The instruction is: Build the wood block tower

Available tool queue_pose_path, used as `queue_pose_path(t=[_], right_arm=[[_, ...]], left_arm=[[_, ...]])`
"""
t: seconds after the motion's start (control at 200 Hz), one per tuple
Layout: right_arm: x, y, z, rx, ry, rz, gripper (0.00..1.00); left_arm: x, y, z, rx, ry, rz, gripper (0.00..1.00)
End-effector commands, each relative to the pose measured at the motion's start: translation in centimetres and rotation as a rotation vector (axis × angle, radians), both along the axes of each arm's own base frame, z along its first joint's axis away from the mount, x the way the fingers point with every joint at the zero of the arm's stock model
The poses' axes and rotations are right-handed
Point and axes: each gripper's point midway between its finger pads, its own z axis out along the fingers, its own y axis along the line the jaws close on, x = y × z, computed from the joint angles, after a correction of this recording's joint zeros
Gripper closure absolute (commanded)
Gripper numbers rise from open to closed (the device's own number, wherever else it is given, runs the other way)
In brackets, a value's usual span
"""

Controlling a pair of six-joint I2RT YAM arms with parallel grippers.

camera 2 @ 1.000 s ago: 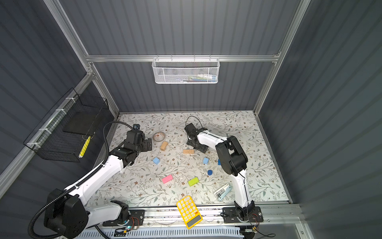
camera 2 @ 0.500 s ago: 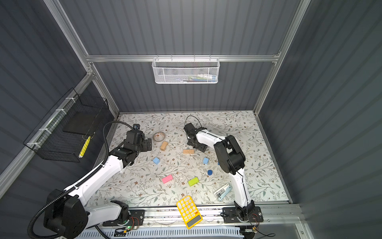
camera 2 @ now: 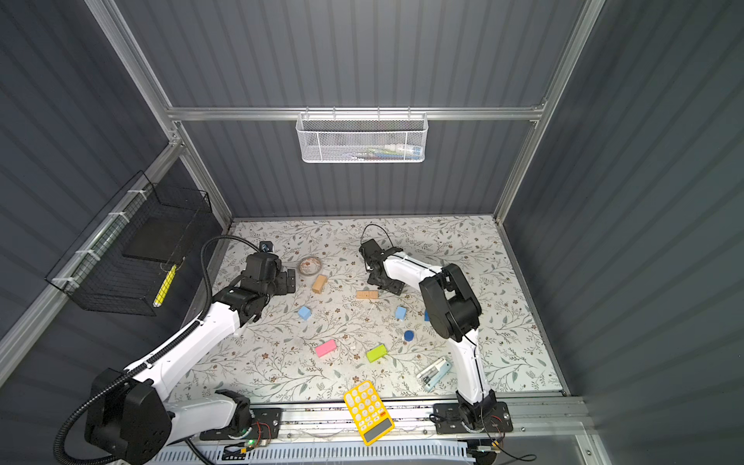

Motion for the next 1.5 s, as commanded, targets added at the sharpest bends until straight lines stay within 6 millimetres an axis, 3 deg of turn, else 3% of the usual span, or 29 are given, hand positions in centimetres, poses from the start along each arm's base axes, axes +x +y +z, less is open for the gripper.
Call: queue_pose_path(t=[0.0, 0.105, 0.22, 0.405, 0.63, 1.05, 1.496], right_arm=[[-1.1, -0.9, 3.5, -0.057, -0.034, 0.095, 0.38], [-2.6, -0.2, 5.2, -0.095, -0.065, 0.189, 0.38], [-4.6, 1.1, 5.5, -0.127, -0.031, 0.29, 0.38], [-7.6, 4.9, 4.5, -0.148, -0.009, 0.43, 0.35], [-9.5, 7.2, 2.3, -0.089, -0.007, 0.479, 0.34], [-10.1, 7.9, -0.9, -0.064, 0.065, 0.461, 0.31], [-9.7, 8.2, -2.6, 0.018, 0.103, 0.408, 0.29]], left_arm=[[0.0, 0.2, 0.7, 0.005, -0.023, 0.003, 0.0], [0.1, 0.1, 0.3, 0.009, -0.013, 0.0, 0.0], [0.2, 0.0, 0.2, -0.003, -0.009, 0.002, 0.0], [0.3, -0.8, 0.3, -0.044, -0.013, -0.017, 0.0], [0.3, -1.1, 0.7, -0.076, -0.02, -0.018, 0.01], [0.3, -1.2, 0.7, -0.087, -0.016, -0.021, 0.0], [0.5, -1.3, 0.3, -0.075, -0.006, -0.024, 0.01]])
